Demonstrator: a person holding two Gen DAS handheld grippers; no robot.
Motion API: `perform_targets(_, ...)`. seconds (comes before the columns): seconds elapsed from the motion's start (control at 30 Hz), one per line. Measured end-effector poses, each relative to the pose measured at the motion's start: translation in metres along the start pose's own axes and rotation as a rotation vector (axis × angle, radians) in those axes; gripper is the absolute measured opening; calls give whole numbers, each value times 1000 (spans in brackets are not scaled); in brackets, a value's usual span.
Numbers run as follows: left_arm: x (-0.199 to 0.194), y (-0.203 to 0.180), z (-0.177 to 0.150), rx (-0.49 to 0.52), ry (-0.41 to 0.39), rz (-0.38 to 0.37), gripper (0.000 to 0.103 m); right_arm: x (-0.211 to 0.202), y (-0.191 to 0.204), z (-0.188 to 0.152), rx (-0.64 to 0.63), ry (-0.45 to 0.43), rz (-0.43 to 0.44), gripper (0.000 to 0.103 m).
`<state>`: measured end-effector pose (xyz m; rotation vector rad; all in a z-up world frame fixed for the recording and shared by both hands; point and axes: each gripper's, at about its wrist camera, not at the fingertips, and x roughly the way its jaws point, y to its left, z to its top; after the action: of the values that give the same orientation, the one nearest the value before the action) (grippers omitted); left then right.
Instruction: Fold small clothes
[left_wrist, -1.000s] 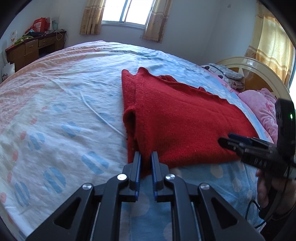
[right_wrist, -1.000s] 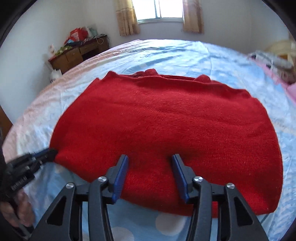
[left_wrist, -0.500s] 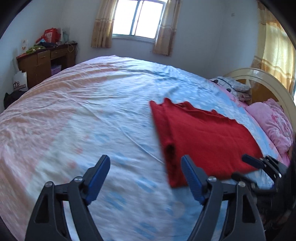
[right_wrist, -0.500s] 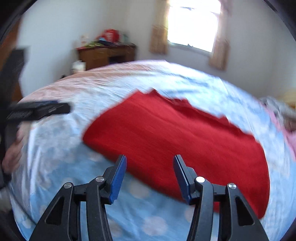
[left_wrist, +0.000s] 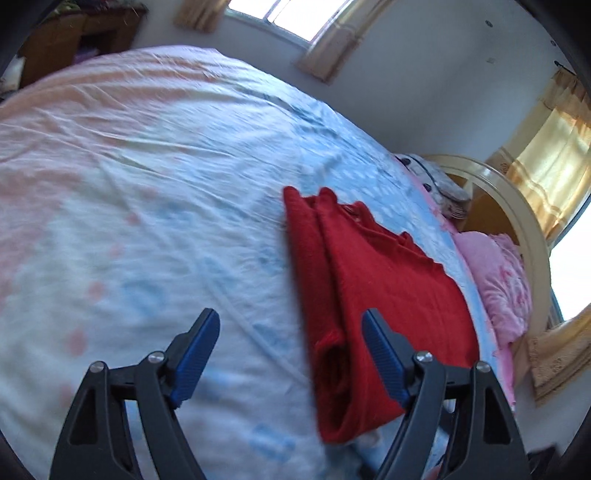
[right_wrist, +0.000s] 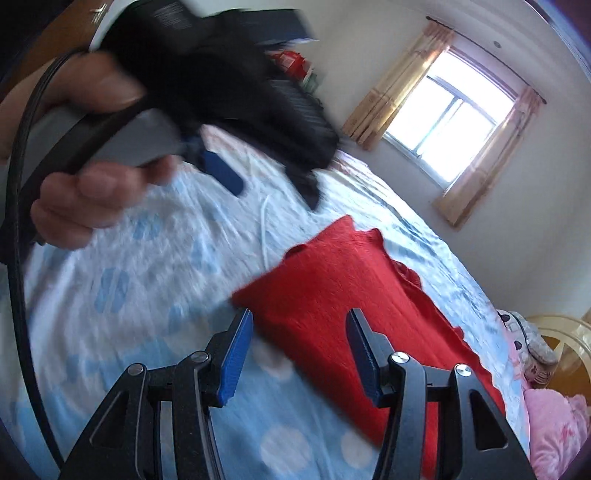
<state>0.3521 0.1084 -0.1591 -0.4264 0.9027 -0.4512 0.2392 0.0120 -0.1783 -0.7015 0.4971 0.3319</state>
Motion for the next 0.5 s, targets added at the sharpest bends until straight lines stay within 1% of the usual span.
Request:
perform_targets(0.07,12,-2,8,3,38,-44,82,12,4,2,-1,25,-26,54)
perform_targets(0.1,18,-1,12,-2,53,-58,82,14,4,3,2,31,-39,52)
perform_targets(0.13,24,-1,16,-8,64,-80,82,16,4,4,10,36,-44,41)
perform_targets(0.2,39,0,22,-19,110,-155,82,19,2,4,28,53,-31,30)
perform_targets(0.27,48,1,26,-28,117,-160,82,22,-3,2,56,58,-25,30)
perform_targets(0.4,55,-6,32,-15,84,-153,82,21,-4,0,72,55,-24,30)
perform_targets(0.5,64,-7,39,-5,95,-138,82,20,0,-2,76,55,-38,30)
